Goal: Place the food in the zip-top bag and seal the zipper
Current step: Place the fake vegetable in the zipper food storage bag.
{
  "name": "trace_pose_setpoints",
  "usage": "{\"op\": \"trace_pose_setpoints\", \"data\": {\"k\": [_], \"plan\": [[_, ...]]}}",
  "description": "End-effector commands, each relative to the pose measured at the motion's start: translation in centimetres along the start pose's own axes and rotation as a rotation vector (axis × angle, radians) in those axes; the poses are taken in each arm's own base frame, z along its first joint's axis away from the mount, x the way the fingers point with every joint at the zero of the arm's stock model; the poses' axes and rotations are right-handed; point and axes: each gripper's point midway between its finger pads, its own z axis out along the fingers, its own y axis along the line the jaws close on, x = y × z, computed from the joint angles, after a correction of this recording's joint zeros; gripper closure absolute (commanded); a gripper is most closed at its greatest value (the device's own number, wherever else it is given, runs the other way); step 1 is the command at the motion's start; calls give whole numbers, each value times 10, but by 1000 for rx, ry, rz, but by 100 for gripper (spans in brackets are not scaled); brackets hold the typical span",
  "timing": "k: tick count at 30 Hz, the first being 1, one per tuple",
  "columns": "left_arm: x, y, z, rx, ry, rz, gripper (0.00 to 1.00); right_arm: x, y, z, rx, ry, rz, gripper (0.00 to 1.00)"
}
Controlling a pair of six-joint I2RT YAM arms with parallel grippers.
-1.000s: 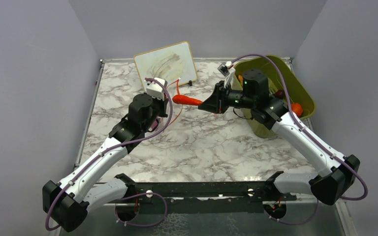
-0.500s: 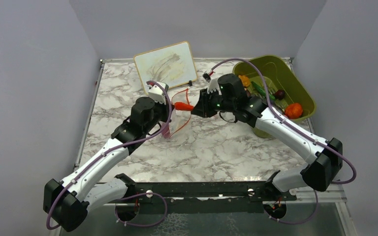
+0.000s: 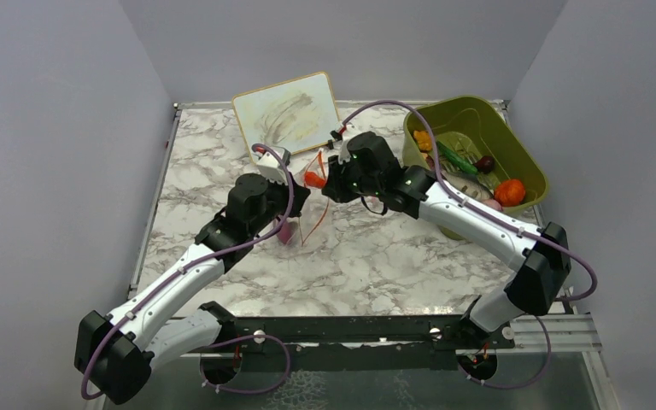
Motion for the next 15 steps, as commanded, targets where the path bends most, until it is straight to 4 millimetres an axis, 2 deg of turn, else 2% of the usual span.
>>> {"op": "trace_pose_setpoints", "data": {"k": [1,5,10,15], "plan": [[-10,-15,-4,65,-46,-52,100,-14,-6,8,85,-45,-51,99],[-7,-16,-4,70,-41,-72,100,-6,-2,21,59,-25,-73,94],[-6,-16,-4,73,-47,-82,100,9,11,29,-11,21,-67,73],[-3,-14,-5,66,-43,-82,100,15,17,23,-47,50,-50,52]]}}
